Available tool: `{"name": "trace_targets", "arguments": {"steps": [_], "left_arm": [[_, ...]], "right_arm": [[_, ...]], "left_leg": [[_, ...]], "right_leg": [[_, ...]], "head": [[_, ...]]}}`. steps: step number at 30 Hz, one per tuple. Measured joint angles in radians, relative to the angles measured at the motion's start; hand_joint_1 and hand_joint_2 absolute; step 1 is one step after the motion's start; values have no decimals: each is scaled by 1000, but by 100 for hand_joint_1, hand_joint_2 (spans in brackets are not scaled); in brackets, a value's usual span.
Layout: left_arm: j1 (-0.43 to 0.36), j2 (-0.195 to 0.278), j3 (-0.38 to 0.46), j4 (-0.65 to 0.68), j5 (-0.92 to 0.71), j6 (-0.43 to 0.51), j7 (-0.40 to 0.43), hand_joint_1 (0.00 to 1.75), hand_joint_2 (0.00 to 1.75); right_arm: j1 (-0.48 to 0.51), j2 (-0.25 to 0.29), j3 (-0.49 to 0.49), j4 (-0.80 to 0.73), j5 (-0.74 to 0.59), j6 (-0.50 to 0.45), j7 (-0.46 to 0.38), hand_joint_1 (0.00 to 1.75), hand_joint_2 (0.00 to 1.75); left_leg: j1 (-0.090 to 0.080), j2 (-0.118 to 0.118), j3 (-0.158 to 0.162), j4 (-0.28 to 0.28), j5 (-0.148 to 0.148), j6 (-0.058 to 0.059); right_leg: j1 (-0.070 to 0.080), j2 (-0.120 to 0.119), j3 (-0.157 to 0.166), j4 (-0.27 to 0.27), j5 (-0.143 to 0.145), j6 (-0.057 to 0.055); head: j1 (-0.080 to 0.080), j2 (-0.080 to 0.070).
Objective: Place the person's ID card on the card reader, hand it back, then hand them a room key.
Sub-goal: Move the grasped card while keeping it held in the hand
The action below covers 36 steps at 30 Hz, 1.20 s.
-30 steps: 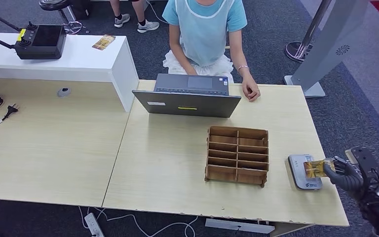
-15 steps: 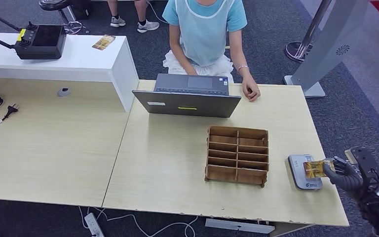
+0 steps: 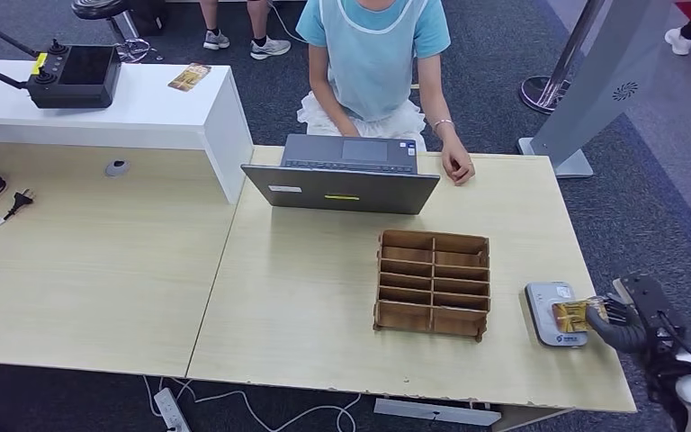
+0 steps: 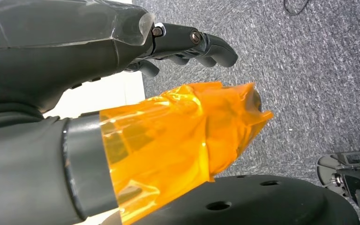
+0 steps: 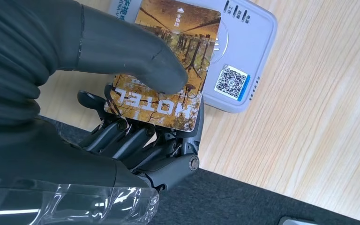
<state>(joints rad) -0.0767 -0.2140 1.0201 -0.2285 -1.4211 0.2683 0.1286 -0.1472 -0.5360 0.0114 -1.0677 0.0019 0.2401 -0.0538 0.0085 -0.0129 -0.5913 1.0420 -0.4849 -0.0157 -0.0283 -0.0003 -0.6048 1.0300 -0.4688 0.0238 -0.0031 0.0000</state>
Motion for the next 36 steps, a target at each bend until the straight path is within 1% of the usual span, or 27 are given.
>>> {"name": "trace_targets", "arguments": {"steps": [17,36], "left_arm": [[0,0,0,0,3,0,0,0,0],[0,0,0,0,6,0,0,0,0]], "right_arm": [[-11,27,0,23,20,-10,-2,175,175],[-17,34,0,24,42,-16,-3,175,175]], "left_leg": [[0,0,0,0,0,0],[0,0,0,0,0,0]], "right_leg": [[0,0,0,0,0,0],[0,0,1,0,0,0]], "head": [[0,0],[0,0]]}}
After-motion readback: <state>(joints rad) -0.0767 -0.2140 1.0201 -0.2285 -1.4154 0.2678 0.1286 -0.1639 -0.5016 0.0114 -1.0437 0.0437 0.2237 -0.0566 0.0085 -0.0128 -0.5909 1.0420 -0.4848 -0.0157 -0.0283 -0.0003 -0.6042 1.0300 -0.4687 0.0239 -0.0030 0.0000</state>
